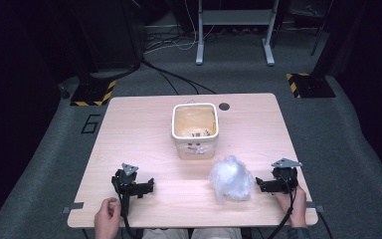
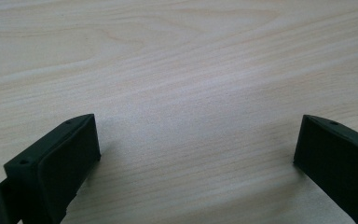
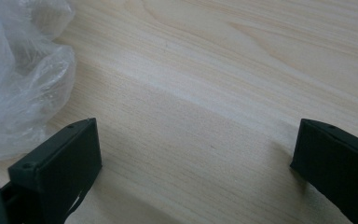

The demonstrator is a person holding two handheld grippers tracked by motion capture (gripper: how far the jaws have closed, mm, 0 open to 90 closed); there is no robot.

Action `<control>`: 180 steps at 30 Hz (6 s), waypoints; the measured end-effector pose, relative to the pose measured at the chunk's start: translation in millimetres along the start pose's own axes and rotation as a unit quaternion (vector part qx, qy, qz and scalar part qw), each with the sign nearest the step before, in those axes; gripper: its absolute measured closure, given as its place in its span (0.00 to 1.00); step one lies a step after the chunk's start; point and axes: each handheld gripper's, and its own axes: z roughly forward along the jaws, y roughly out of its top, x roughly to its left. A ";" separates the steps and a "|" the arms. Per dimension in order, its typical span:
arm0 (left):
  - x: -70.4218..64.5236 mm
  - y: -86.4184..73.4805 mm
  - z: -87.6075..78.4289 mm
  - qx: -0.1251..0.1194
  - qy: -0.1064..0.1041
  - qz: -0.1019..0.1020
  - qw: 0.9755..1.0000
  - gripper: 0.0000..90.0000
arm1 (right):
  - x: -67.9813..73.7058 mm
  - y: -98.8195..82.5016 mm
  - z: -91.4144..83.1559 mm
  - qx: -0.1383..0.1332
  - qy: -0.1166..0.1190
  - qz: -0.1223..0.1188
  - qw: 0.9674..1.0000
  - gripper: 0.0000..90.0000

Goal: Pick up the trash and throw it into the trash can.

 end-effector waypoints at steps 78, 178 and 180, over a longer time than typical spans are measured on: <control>-1.0 0.4 0.3 0.000 0.003 -0.002 1.000 0.00 | 121.4 52.1 18.0 0.019 0.050 -0.062 0.997 0.06; -0.9 0.4 0.3 0.000 0.003 -0.002 1.000 0.00 | 92.4 167.4 -59.2 -0.063 0.122 -0.117 0.984 0.35; -0.9 0.4 0.2 0.000 0.003 -0.002 1.000 0.00 | 92.3 171.2 -59.5 -0.067 0.124 -0.120 0.983 0.35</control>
